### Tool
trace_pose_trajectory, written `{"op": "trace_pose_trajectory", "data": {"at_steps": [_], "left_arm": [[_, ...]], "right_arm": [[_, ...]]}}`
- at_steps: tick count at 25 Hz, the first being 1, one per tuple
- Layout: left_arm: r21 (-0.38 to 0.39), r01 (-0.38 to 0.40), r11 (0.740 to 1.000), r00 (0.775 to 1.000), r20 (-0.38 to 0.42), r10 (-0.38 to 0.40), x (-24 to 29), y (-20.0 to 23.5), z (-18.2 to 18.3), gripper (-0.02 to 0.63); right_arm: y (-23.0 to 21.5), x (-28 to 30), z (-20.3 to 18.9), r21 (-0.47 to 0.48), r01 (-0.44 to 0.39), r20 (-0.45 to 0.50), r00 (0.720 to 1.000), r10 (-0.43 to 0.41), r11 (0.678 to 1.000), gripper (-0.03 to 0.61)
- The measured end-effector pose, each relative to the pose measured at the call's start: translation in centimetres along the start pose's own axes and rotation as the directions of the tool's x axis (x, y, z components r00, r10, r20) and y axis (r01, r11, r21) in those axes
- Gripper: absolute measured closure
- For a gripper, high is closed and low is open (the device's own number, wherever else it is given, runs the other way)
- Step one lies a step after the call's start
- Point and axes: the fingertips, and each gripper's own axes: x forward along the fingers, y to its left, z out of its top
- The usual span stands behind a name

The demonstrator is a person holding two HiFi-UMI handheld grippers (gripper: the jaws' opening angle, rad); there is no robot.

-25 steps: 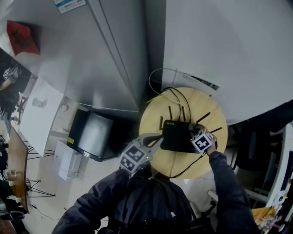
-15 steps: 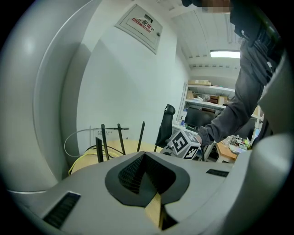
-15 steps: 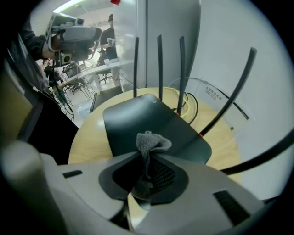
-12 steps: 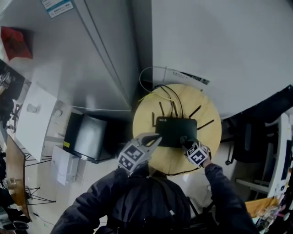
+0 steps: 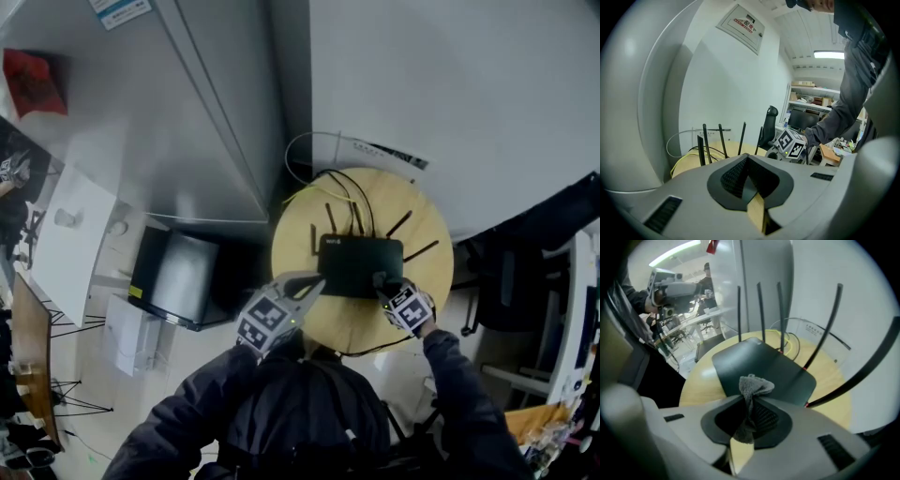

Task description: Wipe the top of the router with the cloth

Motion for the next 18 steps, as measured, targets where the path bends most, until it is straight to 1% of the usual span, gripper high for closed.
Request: {"op": "trace_pose_trajectory", "data": {"at_steps": [3,6,9,11,13,16,18], "left_arm": [[-0.007,-0.018,1.0,1.0,0.001,0.018,-0.4,0.5,-0.1,0.621],[-0.01,-0.031,0.999,1.0,0.003,0.031,-0.7,1.0,-0.2,0.621],[-0.015,-0.041,0.999,0.999,0.004,0.041,-0.8,1.4,-0.1,0.621],[-0.017,-0.042,0.999,0.999,0.003,0.042,-0.9,1.6,-0.1,0.621],[-0.021,-0.045,0.999,0.999,0.003,0.045,-0.9,1.8,-0.1,0.621],[-0.026,-0.048,0.999,0.999,0.004,0.048,-1.0,2.2,-0.1,0.621],[-0.025,-0.046,0.999,0.999,0.004,0.046,-1.1,2.3,-0.1,0.621]], "right_arm": [[-3.9,0.0,1.3,0.077,0.118,0.018,0.993,-0.12,0.99,0.508],[-7.3,0.2,2.1,0.134,0.227,0.007,0.973,-0.23,0.965,0.508],[-9.5,0.3,2.6,0.195,0.292,0.002,0.955,-0.298,0.936,0.508],[-10.4,0.3,2.8,0.211,0.321,0.002,0.944,-0.329,0.923,0.508],[-10.8,0.4,3.0,0.205,0.339,-0.004,0.938,-0.346,0.918,0.508],[-10.8,0.8,2.8,0.175,0.351,-0.034,0.936,-0.351,0.92,0.508],[-10.4,1.0,2.6,0.13,0.337,-0.054,0.941,-0.333,0.932,0.508]]}}
